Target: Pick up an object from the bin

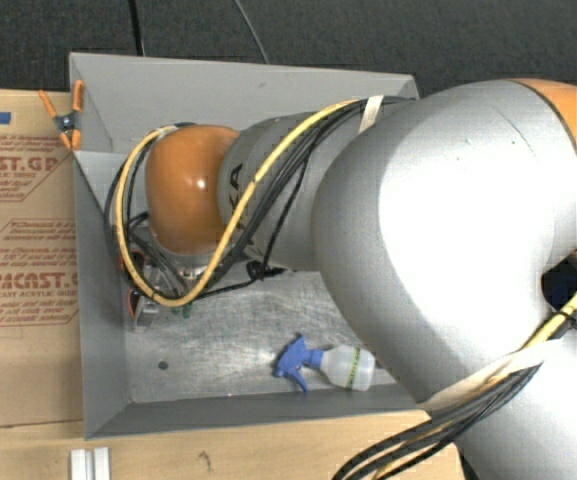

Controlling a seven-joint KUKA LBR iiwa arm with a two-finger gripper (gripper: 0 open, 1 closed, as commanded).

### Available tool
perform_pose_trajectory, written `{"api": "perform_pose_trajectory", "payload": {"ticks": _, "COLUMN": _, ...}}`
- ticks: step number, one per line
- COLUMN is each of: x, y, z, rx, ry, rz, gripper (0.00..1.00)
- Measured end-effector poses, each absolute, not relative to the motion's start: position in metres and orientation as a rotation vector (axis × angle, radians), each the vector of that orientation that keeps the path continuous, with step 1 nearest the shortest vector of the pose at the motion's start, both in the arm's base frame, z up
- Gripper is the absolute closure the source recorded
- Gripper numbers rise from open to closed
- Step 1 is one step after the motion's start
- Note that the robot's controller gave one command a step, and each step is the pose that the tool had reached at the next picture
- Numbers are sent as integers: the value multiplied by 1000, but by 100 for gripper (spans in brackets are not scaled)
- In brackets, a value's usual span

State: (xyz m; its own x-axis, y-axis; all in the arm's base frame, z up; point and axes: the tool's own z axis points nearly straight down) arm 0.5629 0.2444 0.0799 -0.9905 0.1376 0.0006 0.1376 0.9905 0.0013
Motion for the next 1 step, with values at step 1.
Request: {"api": "perform_pose_trajectory", "payload": {"ticks": 1, "x": 563, "y": 245, "z": 84, "rx": -217, "ry": -3135, "rz": -3, "gripper": 100}}
